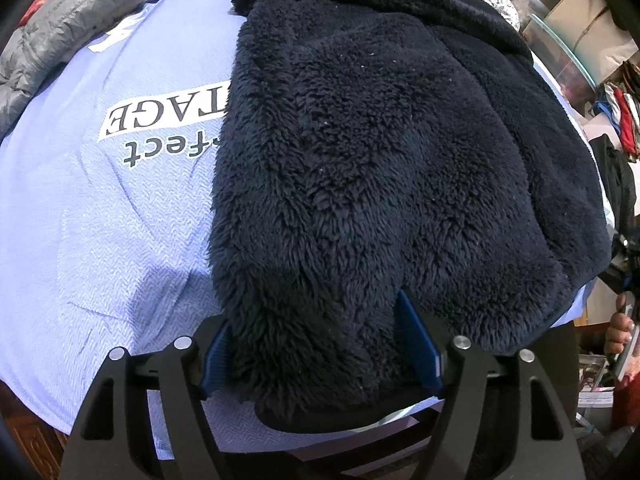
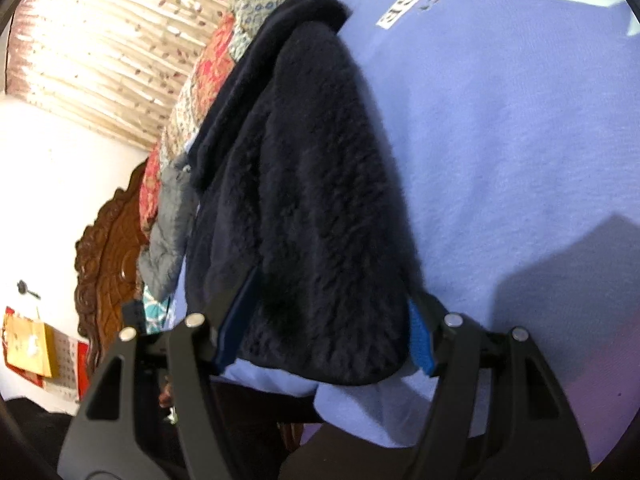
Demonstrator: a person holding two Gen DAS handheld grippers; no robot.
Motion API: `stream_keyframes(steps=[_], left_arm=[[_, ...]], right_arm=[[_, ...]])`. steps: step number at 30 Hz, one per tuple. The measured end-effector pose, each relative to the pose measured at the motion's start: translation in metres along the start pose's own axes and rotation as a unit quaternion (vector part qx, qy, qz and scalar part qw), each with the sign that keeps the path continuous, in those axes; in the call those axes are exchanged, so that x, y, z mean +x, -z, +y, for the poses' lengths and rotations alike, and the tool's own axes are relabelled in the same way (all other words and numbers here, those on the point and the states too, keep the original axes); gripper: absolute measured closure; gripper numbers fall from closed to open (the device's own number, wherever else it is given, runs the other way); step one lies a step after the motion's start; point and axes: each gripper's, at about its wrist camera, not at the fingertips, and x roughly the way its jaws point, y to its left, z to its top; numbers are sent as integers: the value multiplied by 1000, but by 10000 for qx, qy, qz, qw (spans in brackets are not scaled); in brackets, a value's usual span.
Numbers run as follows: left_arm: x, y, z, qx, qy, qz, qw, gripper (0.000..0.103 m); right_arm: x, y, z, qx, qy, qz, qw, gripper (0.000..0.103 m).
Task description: Fold large clothes
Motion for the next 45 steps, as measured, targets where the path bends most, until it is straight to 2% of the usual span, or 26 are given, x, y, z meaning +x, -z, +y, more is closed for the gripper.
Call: stream_keyframes(steps=[1,2,3,5,6,7,8,10,13,15,18,21,23,26,29,30,31,32,33,35,36,38,39,41,43,45], left_arm=[[0,0,1,11,18,18,10000,12],[-1,-1,2,18,43,47,10000,12],[-3,-2,3,7,56,84,9999,12],[-7,-4,4,-33,73,135,9999,17],[-9,-4,4,-59,92,155,9998,25],[-11,-6,5,-101,205,204,9995,38],[-14,-7,6,-137,307,242,9991,43],[-22,-9,7,-193,466,265,9984,59],[-43,-19,13,-352,911,186,9950,61],[-62,-32,24,-609,1398,25,9883,61],[-83,-55,34,-783,1754,-290,9810,63],[-100,-91,39,-922,2055,-555,9727,63],[-104,-131,38,-1049,2155,-685,9684,63],[-108,-193,44,-1222,2153,-903,9647,63],[-98,-253,50,-1534,1991,-972,9630,63],[-88,-284,56,-1761,1808,-950,9629,62],[-81,-302,61,-1889,1645,-923,9637,56],[-67,-324,64,-2007,1462,-862,9648,54],[-49,-344,67,-2067,1290,-731,9671,52],[-2,-378,71,-2162,899,-106,9721,51],[13,-387,74,-2284,788,119,9703,51],[24,-402,80,-2553,808,84,9634,51],[24,-408,80,-2541,826,52,9636,51],[24,-419,81,-2518,844,7,9641,51],[27,-427,84,-2637,935,35,9600,51],[27,-434,94,-2786,1192,15,9530,51]], right_arm=[[3,1,2,-43,13,64,10000,40],[5,2,7,-142,87,107,9998,46],[6,3,12,-284,146,182,9993,58],[7,3,19,-440,185,270,9985,75],[5,1,22,-504,163,281,9982,85],[2,-1,26,-567,120,260,9980,86],[-2,-4,29,-626,75,231,9977,89],[-14,-14,39,-790,-125,102,9967,90],[-31,-34,62,-1059,-392,-168,9935,91],[-36,-52,76,-1176,-547,-311,9911,91],[-33,-86,96,-1321,-781,-473,9870,91],[-18,-126,112,-1266,-870,-604,9863,91],[-6,-157,121,-1203,-928,-692,9860,91],[15,-213,135,-1112,-928,-797,9862,91],[44,-276,150,-1009,-690,-894,9885,91],[60,-301,152,-876,-532,-939,9903,91],[74,-319,153,-794,-367,-982,9913,89],[88,-335,153,-766,-107,-1012,9919,81],[109,-351,149,-694,322,-969,9923,68],[143,-369,129,-159,721,-770,9943,60],[148,-371,123,26,693,-805,9943,60],[145,-370,116,138,430,-1183,9920,56],[136,-368,116,37,297,-1483,9885,40],[118,-365,114,-65,142,-2021,9792,29],[103,-363,116,-70,80,-2183,9758,29],[97,-352,144,-807,-219,-1982,9766,34]])
